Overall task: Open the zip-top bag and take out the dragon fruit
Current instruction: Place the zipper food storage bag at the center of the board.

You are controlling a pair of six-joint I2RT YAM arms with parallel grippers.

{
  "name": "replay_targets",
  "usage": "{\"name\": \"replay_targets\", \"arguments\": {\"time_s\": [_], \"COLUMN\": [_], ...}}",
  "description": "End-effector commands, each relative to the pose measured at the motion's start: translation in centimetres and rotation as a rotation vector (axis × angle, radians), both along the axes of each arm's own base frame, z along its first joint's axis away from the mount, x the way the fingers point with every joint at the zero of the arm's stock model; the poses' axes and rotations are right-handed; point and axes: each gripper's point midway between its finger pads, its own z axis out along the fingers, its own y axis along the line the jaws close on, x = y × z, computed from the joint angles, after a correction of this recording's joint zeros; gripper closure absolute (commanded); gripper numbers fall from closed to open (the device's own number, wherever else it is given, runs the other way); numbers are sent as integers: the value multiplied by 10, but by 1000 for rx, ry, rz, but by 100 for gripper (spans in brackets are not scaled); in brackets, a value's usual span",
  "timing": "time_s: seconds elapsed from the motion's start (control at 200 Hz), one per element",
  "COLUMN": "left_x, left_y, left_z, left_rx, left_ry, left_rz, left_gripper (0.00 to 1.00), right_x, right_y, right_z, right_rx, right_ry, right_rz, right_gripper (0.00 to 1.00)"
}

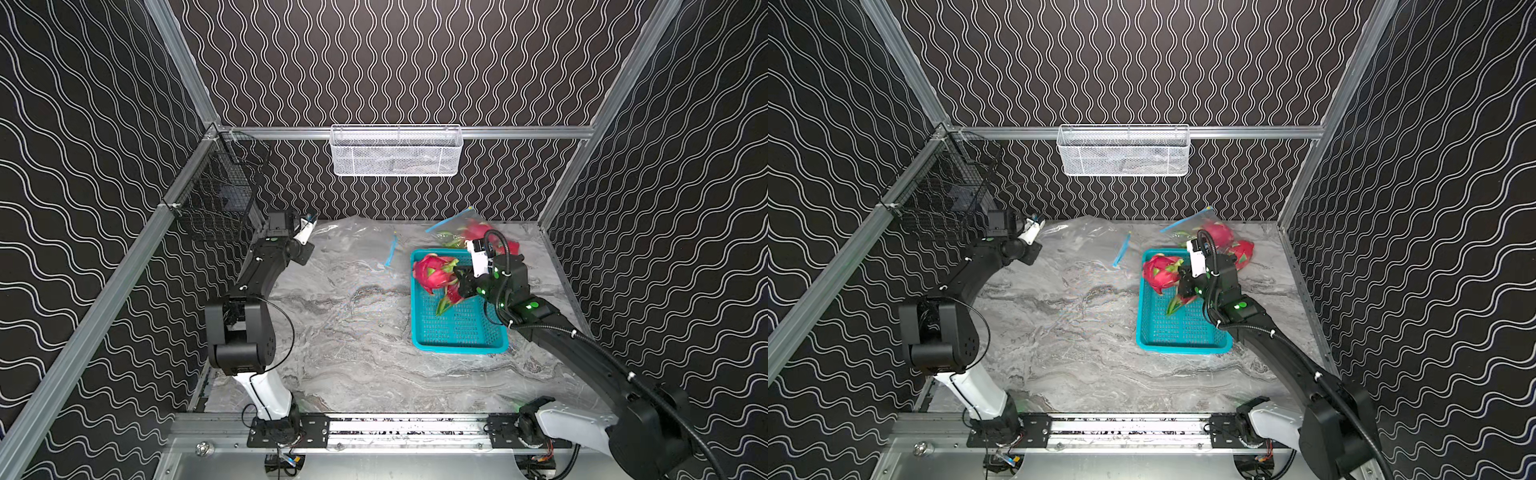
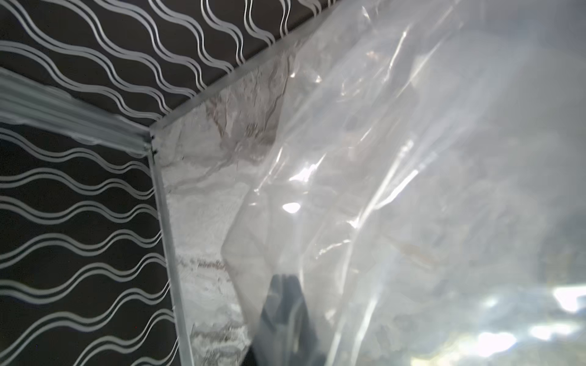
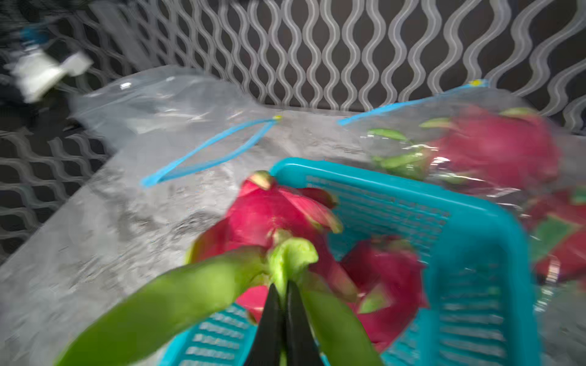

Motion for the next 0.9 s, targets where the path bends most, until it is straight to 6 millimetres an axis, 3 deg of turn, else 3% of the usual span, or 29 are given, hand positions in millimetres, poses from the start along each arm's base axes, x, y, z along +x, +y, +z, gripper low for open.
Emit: {"name": "replay_targets", "arguments": {"time_s": [0.0, 0.06, 0.15, 0.315, 0.485, 0.555, 0.65, 0.771, 0.896], "left_x": [-14, -33, -61, -130, -162, -172, -175, -164, -156], "left_y": [-1, -7, -18, -56, -85, -94, -100, -98, -97], "left_z": [-6, -12, -9, 5, 53, 75, 94, 101, 106], "left_rx": [52, 54, 32, -143, -318, -359, -399, -406, -417], "left_ry": [21, 65, 113, 370, 448, 430, 413, 386, 336], "left_rz": [-63, -110, -185, -393, -473, -517, -526, -470, -431], "left_gripper": [51, 24, 1, 1, 1, 1, 1, 1, 1], "right_x": [16, 22, 30, 27, 7, -8, -24, -41, -54], "right_y": [3, 1, -5, -7, -3, 10, 18, 33, 41], "right_z": [5, -1, -10, -18, -37, -46, -57, -65, -59], "right_rx": [-7, -26, -56, -61, -58, -71, -81, -99, -125], "right_ry": [-38, -25, -9, 24, 80, 98, 121, 141, 143], "right_rz": [-10, -28, -66, -81, -73, -44, -28, 16, 31], "right_gripper": [100, 100, 100, 100, 100, 97, 87, 74, 58]}}
